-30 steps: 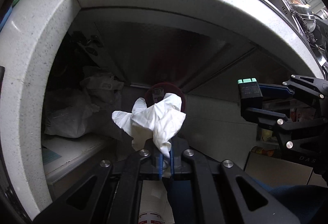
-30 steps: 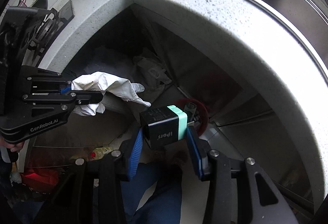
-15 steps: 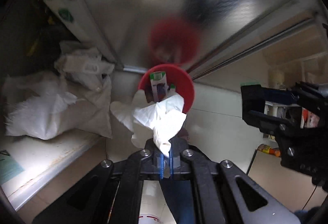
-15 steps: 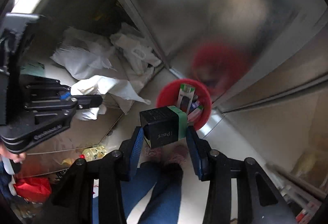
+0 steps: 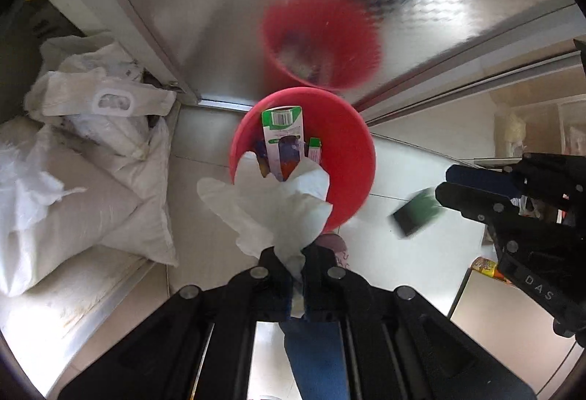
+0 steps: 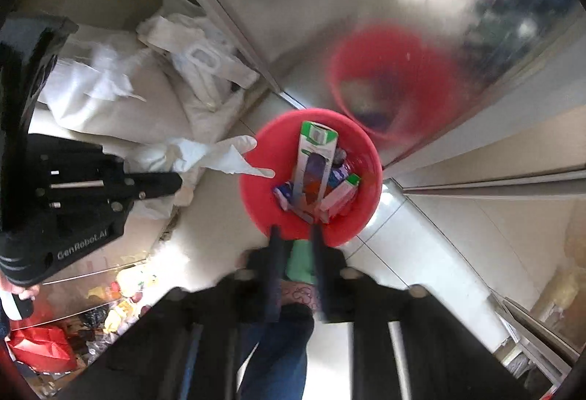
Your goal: Collect trash
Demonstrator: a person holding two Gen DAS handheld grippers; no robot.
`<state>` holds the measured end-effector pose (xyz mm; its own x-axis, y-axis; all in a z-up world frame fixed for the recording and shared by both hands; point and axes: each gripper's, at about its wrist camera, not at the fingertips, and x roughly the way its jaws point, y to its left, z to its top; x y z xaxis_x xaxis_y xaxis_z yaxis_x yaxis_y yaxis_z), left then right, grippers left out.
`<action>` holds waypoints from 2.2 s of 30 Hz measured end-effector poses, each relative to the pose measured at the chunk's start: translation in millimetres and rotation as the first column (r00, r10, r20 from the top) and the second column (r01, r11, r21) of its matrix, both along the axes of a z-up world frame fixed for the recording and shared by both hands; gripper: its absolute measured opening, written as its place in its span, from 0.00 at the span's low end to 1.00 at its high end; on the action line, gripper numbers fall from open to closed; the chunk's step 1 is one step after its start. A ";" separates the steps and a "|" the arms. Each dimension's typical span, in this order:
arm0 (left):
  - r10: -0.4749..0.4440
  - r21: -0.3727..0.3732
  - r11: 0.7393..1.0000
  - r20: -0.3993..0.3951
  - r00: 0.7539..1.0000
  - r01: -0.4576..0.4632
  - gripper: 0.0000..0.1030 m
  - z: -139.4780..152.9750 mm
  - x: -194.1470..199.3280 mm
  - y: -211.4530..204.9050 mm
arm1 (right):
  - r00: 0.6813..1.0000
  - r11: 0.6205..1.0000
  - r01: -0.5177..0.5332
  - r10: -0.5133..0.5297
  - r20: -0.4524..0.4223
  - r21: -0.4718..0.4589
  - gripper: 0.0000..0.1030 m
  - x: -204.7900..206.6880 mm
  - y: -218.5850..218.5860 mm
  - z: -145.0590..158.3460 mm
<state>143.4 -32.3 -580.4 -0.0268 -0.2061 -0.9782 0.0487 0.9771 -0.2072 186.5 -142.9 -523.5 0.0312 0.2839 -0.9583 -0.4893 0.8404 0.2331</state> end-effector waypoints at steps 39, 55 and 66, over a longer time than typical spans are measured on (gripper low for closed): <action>-0.114 -0.044 0.992 0.039 0.993 0.115 0.65 -23.7 20.0 -18.7 | 0.993 0.994 0.114 -0.113 -0.029 0.003 0.06 3.4 -22.5 -13.8; -0.110 0.056 0.993 0.150 0.983 0.103 0.83 51.3 5.0 -19.9 | 0.998 0.998 0.057 -0.058 0.029 0.026 0.06 -10.1 -26.9 35.7; -0.049 0.080 0.996 0.216 0.975 0.033 0.85 169.1 -22.0 -7.3 | 0.992 0.999 0.043 -0.045 0.115 0.025 0.09 -40.3 -31.6 148.9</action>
<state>121.5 -39.5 -411.3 0.1812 -0.1347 -0.9742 0.1246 0.9857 -0.1132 146.2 -174.5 -374.6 0.1540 0.3013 -0.9410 -0.4767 0.8569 0.1964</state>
